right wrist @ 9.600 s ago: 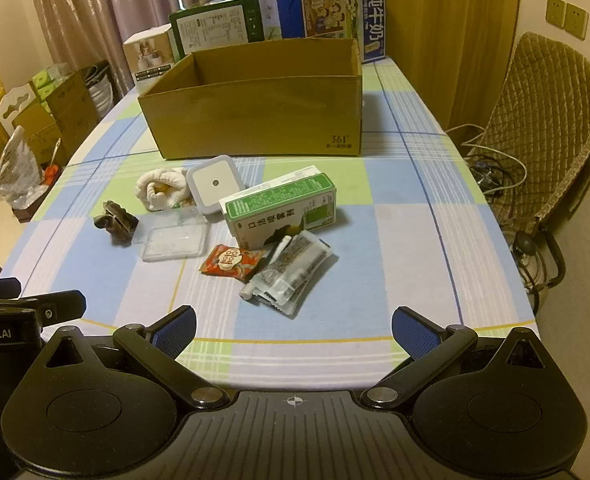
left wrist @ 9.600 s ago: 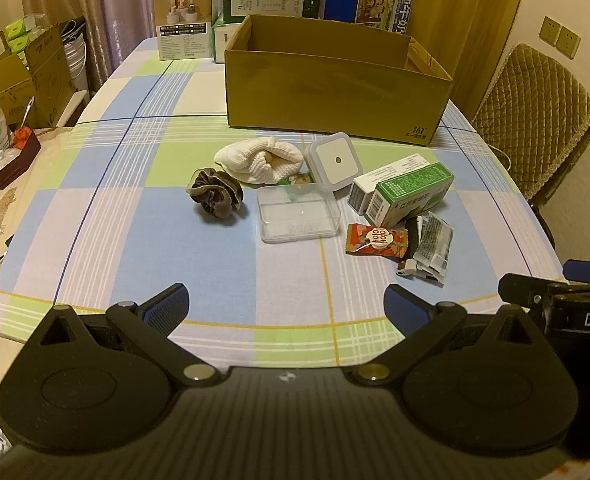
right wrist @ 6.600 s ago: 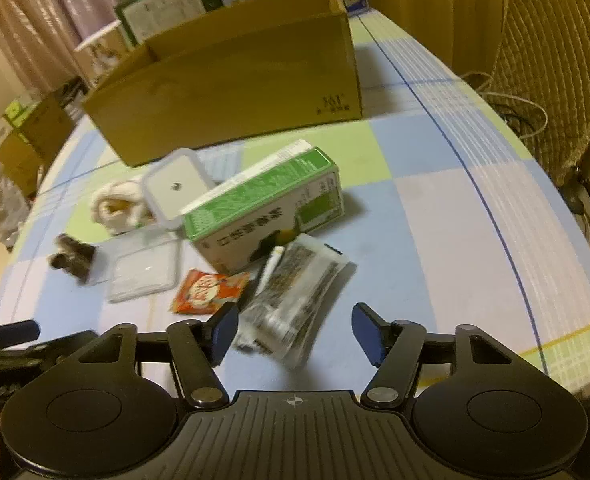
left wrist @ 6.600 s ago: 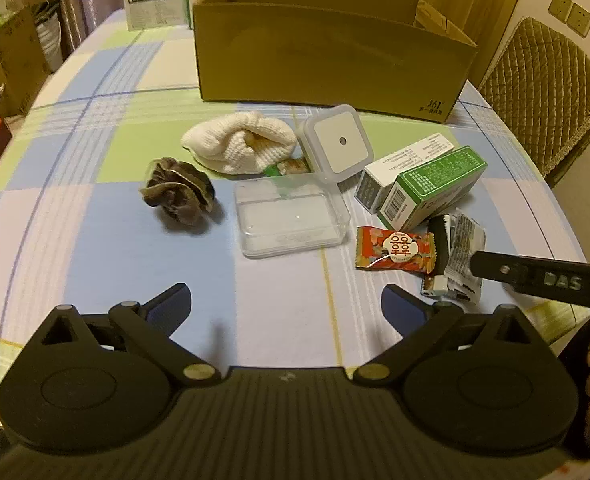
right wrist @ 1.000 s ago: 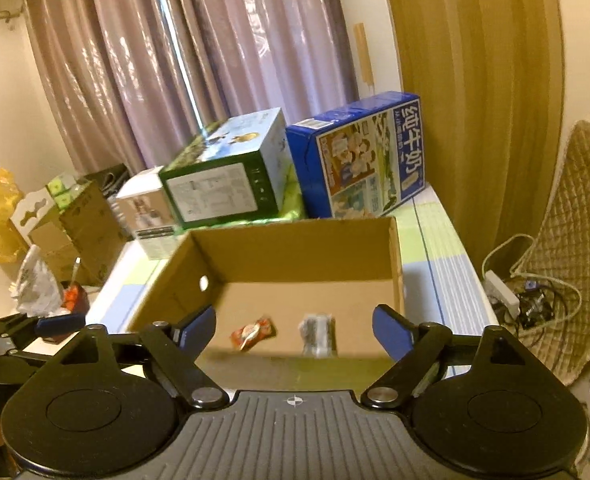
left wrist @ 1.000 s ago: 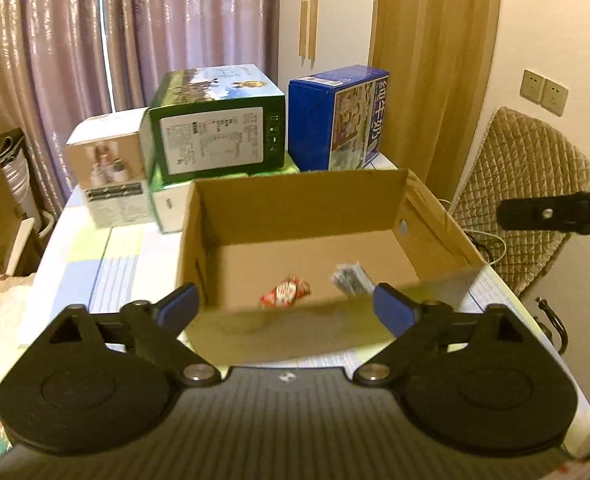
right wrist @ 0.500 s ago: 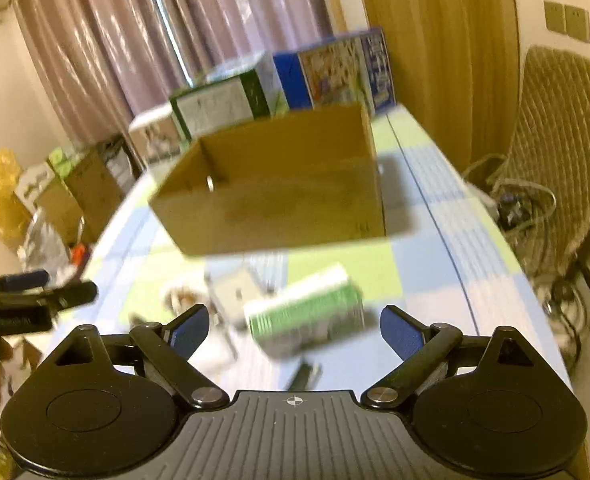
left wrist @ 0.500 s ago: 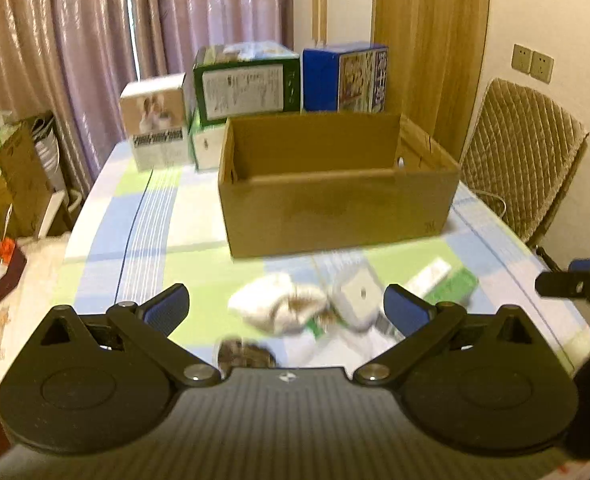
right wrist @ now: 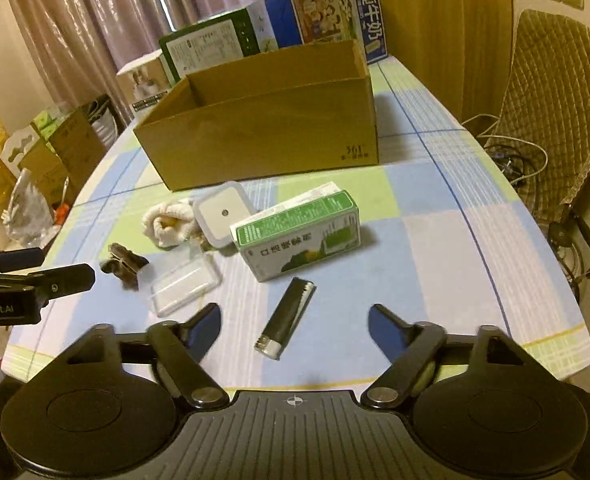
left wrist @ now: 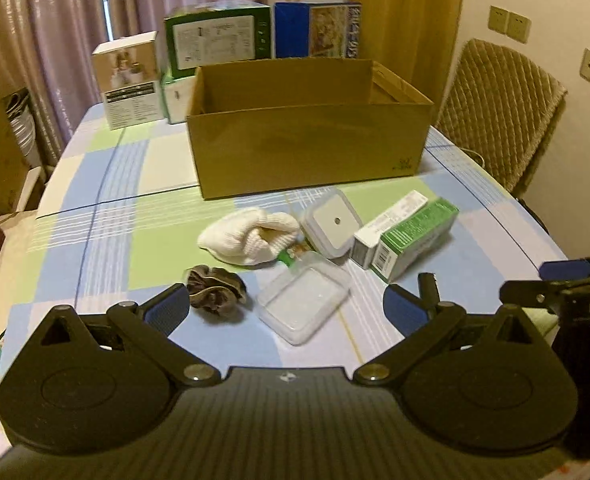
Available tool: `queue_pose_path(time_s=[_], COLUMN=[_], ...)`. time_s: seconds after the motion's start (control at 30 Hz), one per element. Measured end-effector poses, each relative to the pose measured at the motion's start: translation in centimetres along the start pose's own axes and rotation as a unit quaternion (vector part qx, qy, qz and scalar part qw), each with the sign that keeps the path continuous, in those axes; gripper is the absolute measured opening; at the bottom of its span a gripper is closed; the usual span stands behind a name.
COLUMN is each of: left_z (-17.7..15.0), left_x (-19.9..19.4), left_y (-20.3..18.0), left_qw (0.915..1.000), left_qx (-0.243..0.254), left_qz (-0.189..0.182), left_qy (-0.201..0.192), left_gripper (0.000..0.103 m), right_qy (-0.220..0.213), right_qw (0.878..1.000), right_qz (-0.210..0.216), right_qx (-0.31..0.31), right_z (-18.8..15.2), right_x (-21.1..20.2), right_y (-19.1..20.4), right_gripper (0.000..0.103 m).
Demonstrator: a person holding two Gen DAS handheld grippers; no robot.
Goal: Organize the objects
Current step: 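Grasp the black cylindrical item with the right tool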
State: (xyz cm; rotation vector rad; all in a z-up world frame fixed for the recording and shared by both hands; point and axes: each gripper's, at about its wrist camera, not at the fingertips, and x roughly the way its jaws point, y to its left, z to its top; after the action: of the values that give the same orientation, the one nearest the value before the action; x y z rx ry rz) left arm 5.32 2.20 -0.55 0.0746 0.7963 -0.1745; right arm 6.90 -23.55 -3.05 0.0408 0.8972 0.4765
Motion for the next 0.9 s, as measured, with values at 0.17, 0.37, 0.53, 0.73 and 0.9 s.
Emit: queue_pose_path(time_s=[0.17, 0.37, 0.53, 0.73, 0.9], left_z=[-0.4, -0.5, -0.2, -0.4, -0.5], left_x=[1.9, 4.8, 7.3, 9.6, 10.8], left_y=[-0.8, -1.6, -1.3, -0.8, -0.7], left_qw=[0.9987, 0.9942, 0.9908, 0.9868, 0.9852], left_qx=[0.045, 0.098, 0.12, 0.142, 0.145], left_qz=[-0.019, -0.038, -0.051, -0.056, -0.067], left_qy=[0.016, 0.023, 0.035, 0.055, 0.061], left_gripper=[0.091, 0.09, 0.09, 0.09, 0.09], right_qy=[0.02, 0.041, 0.051, 0.062, 0.054], right_qw=[1.0, 0.999, 0.999, 0.998, 0.998], right_qz=[-0.002, -0.001, -0.001, -0.002, -0.01], right_qx=[0.001, 0.001, 0.002, -0.004, -0.025], right_z=[0.0, -0.5, -0.7, -0.6, -0.6], right_x=[1.7, 4.1, 6.1, 8.7, 10.1], right_y=[-0.5, -0.7, -0.7, -0.2, 0.8], right_gripper=[0.061, 0.06, 0.052, 0.042, 0.039])
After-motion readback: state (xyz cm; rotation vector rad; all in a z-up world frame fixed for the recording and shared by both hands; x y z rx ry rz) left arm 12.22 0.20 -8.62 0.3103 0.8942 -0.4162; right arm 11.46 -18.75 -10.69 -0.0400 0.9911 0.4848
